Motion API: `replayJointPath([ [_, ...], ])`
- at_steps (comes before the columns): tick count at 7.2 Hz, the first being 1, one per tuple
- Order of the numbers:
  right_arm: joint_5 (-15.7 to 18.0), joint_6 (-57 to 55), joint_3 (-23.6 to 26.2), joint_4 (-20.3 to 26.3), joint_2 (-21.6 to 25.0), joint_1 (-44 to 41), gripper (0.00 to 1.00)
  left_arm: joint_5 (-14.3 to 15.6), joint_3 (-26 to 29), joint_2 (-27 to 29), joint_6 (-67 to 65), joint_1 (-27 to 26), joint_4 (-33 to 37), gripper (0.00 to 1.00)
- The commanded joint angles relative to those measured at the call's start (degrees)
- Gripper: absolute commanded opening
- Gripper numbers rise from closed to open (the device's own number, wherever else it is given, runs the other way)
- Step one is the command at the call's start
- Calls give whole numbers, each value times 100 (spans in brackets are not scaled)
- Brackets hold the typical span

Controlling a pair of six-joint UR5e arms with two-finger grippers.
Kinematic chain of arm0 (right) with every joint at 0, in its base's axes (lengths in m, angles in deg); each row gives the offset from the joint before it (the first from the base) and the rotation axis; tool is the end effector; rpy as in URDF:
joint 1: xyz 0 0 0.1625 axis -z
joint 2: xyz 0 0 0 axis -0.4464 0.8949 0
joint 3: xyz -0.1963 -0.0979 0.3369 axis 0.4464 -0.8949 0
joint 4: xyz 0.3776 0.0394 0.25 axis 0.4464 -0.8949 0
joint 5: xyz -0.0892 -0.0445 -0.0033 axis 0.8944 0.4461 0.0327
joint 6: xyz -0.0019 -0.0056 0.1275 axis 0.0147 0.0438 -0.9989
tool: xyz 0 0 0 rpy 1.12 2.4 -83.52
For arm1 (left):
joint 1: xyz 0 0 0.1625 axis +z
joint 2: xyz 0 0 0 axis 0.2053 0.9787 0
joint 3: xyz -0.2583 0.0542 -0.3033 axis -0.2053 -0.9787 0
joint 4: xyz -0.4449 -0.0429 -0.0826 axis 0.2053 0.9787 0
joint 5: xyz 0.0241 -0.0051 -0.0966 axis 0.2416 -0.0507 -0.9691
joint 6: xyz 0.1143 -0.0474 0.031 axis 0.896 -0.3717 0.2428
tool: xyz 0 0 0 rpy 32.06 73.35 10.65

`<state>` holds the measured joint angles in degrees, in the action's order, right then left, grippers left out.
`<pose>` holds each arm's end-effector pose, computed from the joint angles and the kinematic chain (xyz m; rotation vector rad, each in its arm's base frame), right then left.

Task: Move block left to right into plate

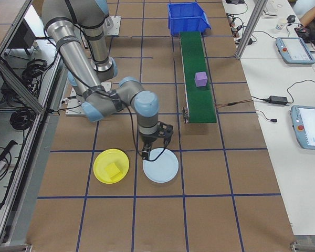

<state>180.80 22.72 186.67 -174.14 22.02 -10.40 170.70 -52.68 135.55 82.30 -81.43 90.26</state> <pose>-0.4047 -0.4632 0.2969 -0.2746 -2.9981 0.0822 -0.1606 -0.5138 0.4677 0.0524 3.1227 -0.1591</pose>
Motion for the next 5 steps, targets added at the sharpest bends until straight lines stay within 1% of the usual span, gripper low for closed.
replayJointPath([
  [1, -876, -895, -503, 629, -353, -1121, 100, 0, 0, 0, 7, -6, 0, 100],
  [2, -969, -992, -695, 604, -502, -1586, 100, 0, 0, 0, 7, -6, -9, 100],
  [3, -1153, -1481, -940, 612, -660, -1957, 100, 0, 0, 0, 7, -6, -9, 100],
  [4, -1538, -1799, -1064, 586, -862, -2169, 100, 9, 0, 0, 7, -6, -1, 100],
  [5, -1637, -2115, -1109, 551, -1012, -2380, 100, 9, 0, 0, 7, -6, 0, 100],
])
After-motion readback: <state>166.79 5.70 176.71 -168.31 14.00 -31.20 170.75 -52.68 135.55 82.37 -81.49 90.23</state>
